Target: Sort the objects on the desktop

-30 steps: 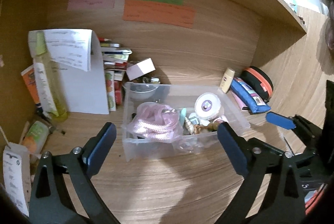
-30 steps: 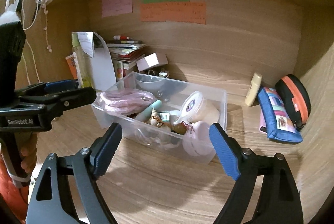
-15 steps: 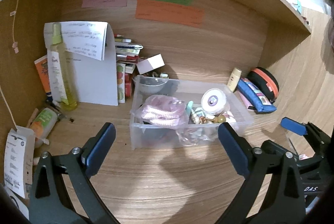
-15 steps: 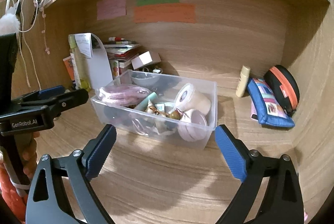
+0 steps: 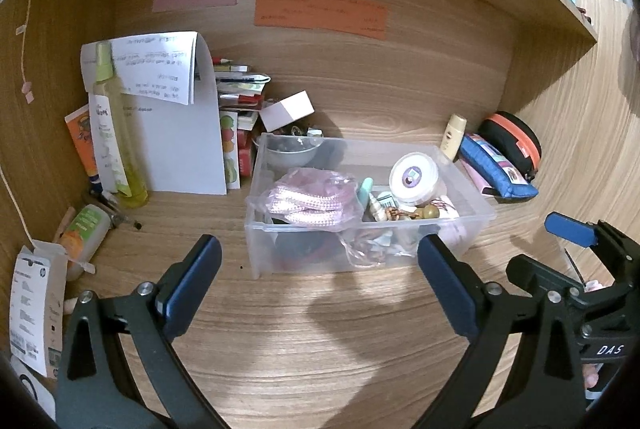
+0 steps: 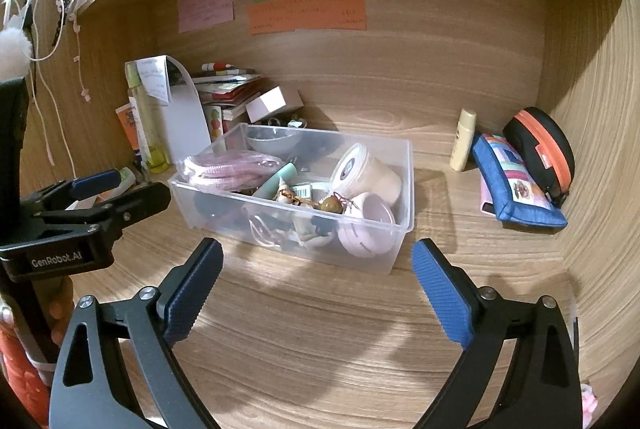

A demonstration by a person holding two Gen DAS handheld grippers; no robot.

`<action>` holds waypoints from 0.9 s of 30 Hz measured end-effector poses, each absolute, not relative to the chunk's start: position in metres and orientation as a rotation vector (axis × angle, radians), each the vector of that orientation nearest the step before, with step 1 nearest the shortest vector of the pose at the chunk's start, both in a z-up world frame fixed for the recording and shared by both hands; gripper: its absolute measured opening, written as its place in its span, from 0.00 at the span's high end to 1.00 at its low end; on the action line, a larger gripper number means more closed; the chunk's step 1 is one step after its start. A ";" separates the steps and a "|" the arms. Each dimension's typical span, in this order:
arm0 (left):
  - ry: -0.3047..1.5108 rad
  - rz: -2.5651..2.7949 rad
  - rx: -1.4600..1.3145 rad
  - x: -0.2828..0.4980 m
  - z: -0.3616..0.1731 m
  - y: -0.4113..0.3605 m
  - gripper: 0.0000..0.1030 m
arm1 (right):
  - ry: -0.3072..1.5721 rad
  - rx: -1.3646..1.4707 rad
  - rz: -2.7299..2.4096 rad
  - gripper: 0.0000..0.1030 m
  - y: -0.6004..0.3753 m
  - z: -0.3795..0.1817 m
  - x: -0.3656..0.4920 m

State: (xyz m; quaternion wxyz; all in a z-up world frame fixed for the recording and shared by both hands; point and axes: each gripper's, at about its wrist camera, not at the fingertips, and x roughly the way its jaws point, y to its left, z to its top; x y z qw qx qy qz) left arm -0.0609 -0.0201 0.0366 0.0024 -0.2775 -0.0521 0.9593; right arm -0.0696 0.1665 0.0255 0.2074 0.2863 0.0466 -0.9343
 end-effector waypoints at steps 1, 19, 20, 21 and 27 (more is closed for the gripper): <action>-0.162 3.009 -0.872 -0.061 0.036 -0.019 0.03 | 0.130 0.797 -2.601 0.08 0.167 0.025 -0.070; -0.138 3.022 -0.889 -0.065 0.034 -0.018 0.03 | 0.119 0.809 -2.593 0.08 0.168 0.023 -0.073; -0.141 3.022 -0.887 -0.065 0.034 -0.019 0.03 | 0.118 0.810 -2.592 0.08 0.168 0.023 -0.073; -0.147 3.020 -0.886 -0.065 0.034 -0.020 0.03 | 0.115 0.810 -2.592 0.08 0.168 0.023 -0.073; -0.153 3.034 -0.864 -0.065 0.036 -0.025 0.03 | 0.105 0.816 -2.588 0.08 0.166 0.022 -0.073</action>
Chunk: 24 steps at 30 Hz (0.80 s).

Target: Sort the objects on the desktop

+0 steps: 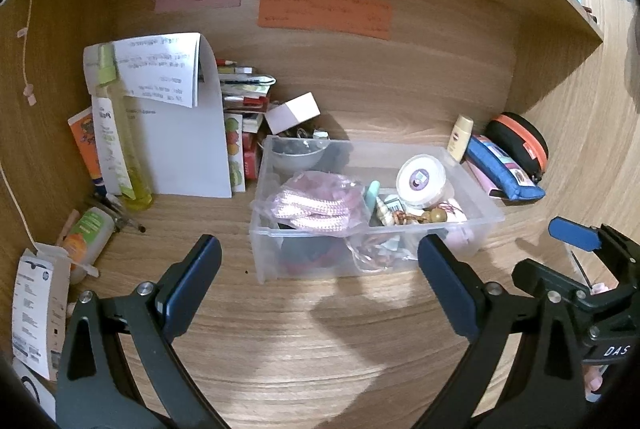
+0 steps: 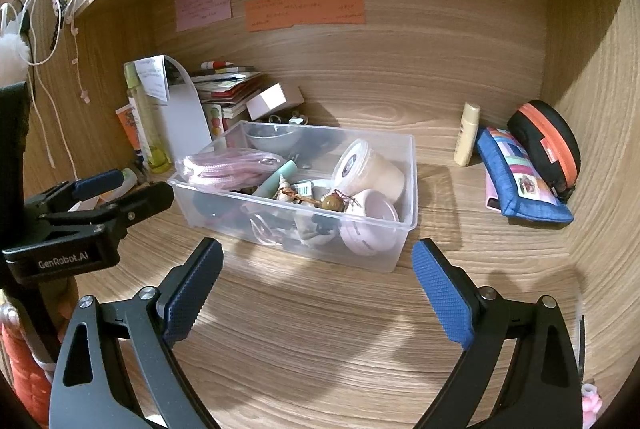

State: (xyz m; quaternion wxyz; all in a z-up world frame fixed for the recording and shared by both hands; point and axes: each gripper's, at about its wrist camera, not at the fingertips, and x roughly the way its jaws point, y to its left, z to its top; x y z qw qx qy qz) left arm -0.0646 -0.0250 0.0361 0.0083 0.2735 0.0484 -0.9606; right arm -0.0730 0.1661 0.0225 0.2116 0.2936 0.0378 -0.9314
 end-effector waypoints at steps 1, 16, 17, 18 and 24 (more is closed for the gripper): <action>0.151 -3.001 0.851 -0.065 0.036 -0.026 0.03 | 0.101 0.815 -2.586 0.08 0.166 0.023 -0.073; 0.163 -3.015 0.876 -0.064 0.036 -0.025 0.03 | 0.090 0.831 -2.559 0.08 0.164 0.021 -0.074; 0.165 -3.016 0.879 -0.064 0.036 -0.024 0.03 | 0.090 0.831 -2.559 0.08 0.164 0.021 -0.074; 0.167 -3.019 0.884 -0.064 0.035 -0.023 0.03 | 0.091 0.831 -2.559 0.08 0.164 0.021 -0.074; 0.163 -3.030 0.890 -0.064 0.035 -0.019 0.03 | 0.086 0.835 -2.558 0.08 0.165 0.020 -0.074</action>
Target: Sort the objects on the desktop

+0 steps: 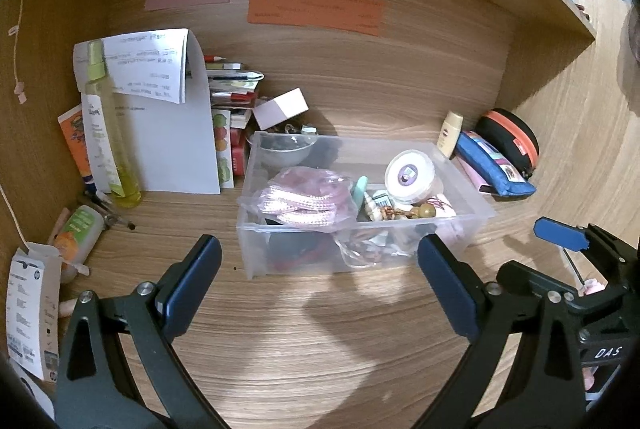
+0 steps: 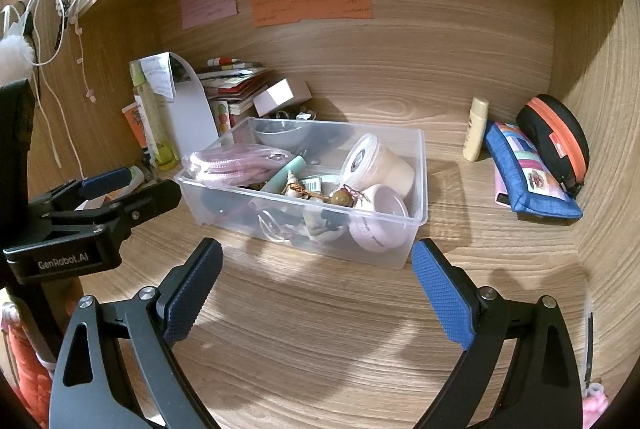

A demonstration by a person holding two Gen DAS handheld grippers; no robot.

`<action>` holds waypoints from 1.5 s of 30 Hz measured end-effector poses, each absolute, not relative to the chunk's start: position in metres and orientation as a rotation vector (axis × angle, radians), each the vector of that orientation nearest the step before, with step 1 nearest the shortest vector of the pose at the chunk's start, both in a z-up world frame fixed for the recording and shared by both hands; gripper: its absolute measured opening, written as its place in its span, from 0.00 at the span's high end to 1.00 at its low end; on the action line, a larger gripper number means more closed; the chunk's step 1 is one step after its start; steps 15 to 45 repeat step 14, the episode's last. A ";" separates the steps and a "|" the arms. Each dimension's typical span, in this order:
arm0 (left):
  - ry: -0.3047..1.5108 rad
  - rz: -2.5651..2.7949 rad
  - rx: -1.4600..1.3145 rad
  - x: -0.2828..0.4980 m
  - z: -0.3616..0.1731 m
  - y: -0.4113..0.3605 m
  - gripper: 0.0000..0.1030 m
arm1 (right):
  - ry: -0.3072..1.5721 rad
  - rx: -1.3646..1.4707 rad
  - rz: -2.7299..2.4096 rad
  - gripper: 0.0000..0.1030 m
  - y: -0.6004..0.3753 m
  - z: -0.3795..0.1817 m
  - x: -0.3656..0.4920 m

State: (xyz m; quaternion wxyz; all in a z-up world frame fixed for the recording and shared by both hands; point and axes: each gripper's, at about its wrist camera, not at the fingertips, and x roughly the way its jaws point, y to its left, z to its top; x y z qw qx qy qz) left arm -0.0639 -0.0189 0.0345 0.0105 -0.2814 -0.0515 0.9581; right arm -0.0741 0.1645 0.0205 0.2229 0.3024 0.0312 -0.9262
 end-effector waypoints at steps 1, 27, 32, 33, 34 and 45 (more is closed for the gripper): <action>-0.155 2.992 -0.877 -0.064 0.035 -0.017 0.03 | 0.087 0.834 -2.557 0.08 0.165 0.020 -0.074; -0.146 2.993 -0.866 -0.064 0.035 -0.013 0.03 | 0.080 0.842 -2.552 0.08 0.163 0.018 -0.073; -0.146 2.993 -0.866 -0.064 0.035 -0.013 0.03 | 0.080 0.842 -2.552 0.08 0.163 0.018 -0.073; -0.146 2.993 -0.866 -0.064 0.035 -0.013 0.03 | 0.080 0.842 -2.552 0.08 0.163 0.018 -0.073; -0.146 2.993 -0.866 -0.064 0.035 -0.013 0.03 | 0.080 0.842 -2.552 0.08 0.163 0.018 -0.073; -0.146 2.993 -0.866 -0.064 0.035 -0.013 0.03 | 0.080 0.842 -2.552 0.08 0.163 0.018 -0.073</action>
